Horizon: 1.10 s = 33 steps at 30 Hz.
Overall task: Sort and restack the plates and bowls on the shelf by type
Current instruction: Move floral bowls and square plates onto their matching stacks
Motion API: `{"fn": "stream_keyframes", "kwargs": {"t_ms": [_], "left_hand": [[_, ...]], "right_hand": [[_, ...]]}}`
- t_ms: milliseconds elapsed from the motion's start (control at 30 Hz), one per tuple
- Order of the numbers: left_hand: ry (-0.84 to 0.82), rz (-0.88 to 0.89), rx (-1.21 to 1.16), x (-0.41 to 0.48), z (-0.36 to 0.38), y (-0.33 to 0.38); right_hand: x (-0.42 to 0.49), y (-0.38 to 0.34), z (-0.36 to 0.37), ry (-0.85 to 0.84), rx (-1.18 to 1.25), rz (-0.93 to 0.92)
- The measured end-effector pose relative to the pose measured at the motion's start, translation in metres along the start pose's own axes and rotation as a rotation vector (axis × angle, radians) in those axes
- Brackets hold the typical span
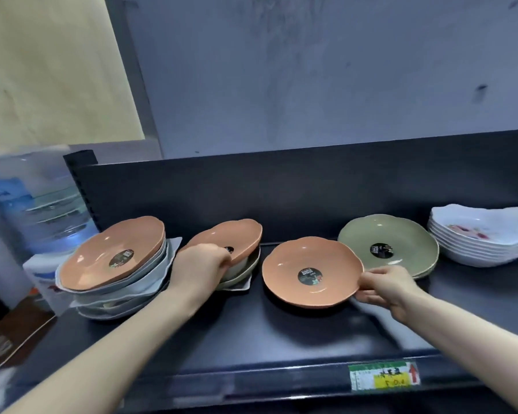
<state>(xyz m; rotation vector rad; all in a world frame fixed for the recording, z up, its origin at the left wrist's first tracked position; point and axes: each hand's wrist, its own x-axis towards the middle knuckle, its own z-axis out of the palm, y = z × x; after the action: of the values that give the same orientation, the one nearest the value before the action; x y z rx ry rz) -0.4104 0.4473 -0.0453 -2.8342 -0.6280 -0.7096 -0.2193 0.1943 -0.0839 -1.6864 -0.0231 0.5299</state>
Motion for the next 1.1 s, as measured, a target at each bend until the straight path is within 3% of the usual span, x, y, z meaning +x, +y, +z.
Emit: {"fn": "stream_keyframes", "kwargs": {"t_ms": [267,433,600,733,833,967,1100], "left_hand": [[0.2,0.212,-0.087,0.004,-0.014,0.01],[0.241,0.344,-0.092,0.006,-0.02,0.038],[0.217,0.412,-0.023,-0.001,-0.012,0.067],[0.129,0.395,-0.107,-0.007,-0.006,0.08],[0.157,0.157,-0.315,-0.007,-0.013,0.07],[0.095,-0.418,-0.622,-0.01,-0.019,0.036],[0.016,-0.812,-0.775,-0.018,-0.006,0.0]], "right_hand": [[-0.011,0.008,0.028,0.03,0.049,0.041],[-0.003,-0.014,0.015,0.206,-0.237,-0.26],[-0.005,-0.059,0.012,-0.051,-0.121,-0.221],[0.013,-0.063,0.012,-0.003,-0.232,-0.211],[0.028,-0.065,0.006,0.002,-0.301,-0.205],[0.05,-0.07,0.001,0.033,-0.507,-0.268],[0.066,-0.067,0.013,-0.04,-0.772,-0.364]]}}
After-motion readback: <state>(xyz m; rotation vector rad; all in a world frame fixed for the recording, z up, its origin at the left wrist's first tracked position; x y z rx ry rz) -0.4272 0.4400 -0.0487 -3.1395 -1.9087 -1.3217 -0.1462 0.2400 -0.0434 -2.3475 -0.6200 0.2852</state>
